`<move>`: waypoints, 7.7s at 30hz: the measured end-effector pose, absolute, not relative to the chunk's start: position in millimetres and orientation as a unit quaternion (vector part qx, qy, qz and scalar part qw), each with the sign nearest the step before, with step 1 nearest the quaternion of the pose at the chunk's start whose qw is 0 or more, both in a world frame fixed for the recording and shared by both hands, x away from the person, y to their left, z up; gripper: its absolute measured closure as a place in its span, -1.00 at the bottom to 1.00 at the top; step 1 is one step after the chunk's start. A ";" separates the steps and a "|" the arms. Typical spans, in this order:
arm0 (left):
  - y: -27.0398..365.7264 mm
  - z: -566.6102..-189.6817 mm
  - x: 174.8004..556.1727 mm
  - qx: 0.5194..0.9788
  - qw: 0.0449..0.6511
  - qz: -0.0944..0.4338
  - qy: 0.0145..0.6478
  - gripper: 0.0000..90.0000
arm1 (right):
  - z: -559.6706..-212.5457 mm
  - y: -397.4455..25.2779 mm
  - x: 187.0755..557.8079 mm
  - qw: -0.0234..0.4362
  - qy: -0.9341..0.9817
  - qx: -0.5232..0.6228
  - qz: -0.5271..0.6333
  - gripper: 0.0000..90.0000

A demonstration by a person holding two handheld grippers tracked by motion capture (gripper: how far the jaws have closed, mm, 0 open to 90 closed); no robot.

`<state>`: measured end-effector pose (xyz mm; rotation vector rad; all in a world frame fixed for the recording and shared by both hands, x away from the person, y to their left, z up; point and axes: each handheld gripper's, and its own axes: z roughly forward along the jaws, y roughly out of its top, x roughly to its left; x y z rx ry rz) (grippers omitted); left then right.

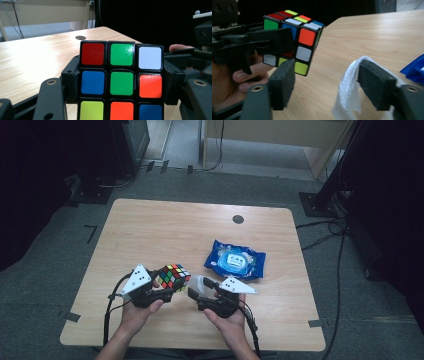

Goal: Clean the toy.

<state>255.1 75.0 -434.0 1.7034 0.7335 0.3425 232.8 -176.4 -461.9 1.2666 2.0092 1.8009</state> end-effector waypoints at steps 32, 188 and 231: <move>81.3 -424.9 262.2 0.728 0.597 0.132 0.312 -0.24 | -446.6 -218.1 236.8 0.156 0.751 0.341 0.544 -0.16; 63.1 -447.3 244.8 0.786 0.533 0.247 0.193 -0.24 | -520.7 -199.5 275.7 0.168 0.804 0.409 0.397 0.04; 44.3 -453.1 234.6 0.806 0.522 0.226 0.161 -0.24 | -415.6 -180.1 212.1 0.132 0.695 0.292 0.644 0.96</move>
